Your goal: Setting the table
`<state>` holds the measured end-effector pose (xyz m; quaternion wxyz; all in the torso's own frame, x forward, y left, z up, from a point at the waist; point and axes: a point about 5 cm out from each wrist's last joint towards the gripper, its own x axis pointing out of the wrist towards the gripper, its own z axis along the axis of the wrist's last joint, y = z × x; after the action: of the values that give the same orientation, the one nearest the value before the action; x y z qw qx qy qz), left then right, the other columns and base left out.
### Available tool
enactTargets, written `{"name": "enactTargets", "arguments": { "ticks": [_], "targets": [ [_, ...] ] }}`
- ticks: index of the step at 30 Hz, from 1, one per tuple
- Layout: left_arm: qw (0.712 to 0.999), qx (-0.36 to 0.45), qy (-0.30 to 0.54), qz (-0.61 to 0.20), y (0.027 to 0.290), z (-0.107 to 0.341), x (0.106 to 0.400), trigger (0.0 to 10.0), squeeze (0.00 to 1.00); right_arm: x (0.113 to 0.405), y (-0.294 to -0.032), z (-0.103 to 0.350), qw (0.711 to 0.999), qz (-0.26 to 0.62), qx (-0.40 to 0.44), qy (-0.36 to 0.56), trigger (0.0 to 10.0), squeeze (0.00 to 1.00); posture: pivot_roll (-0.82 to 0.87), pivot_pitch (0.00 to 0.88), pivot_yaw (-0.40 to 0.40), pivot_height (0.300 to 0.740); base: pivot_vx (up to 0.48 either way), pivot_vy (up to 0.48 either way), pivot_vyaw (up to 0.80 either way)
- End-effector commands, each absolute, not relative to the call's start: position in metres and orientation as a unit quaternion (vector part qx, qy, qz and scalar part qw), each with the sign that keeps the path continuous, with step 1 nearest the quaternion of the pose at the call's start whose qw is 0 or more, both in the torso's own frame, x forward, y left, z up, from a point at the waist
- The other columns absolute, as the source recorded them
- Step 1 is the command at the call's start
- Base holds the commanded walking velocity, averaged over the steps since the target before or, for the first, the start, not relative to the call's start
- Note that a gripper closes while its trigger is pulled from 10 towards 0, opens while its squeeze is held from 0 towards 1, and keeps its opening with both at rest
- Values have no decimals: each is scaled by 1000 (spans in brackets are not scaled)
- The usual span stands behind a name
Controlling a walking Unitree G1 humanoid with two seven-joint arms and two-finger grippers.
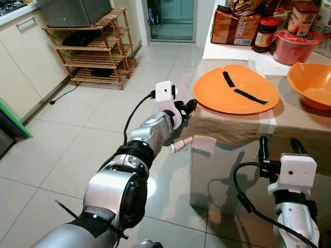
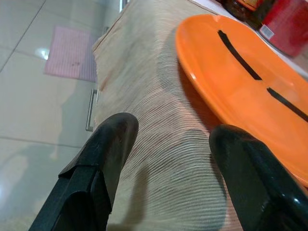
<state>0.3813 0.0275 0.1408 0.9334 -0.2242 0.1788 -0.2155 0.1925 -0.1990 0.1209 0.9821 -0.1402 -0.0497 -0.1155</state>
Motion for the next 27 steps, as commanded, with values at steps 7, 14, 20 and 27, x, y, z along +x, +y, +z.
{"name": "enactTargets", "arguments": {
  "ticks": [7,14,20,27],
  "targets": [
    [926,-249,165,-229,11,155,382,10000,0,187,-198,124,982,-115,-145,-40,10000,0,-241,0,123,740,0,0,0],
    [946,-206,127,-215,13,164,386,10000,1000,184,-197,122,982,-115,-144,-32,10000,0,-240,0,126,740,0,0,0],
    [948,-216,106,-207,14,172,389,10000,1000,186,-196,122,982,-114,-145,-30,10000,0,-233,0,123,740,0,0,0],
    [955,-196,102,-197,17,171,390,10000,1000,188,-195,121,983,-112,-144,-28,10000,0,-228,0,124,740,0,0,0]
  ]
}}
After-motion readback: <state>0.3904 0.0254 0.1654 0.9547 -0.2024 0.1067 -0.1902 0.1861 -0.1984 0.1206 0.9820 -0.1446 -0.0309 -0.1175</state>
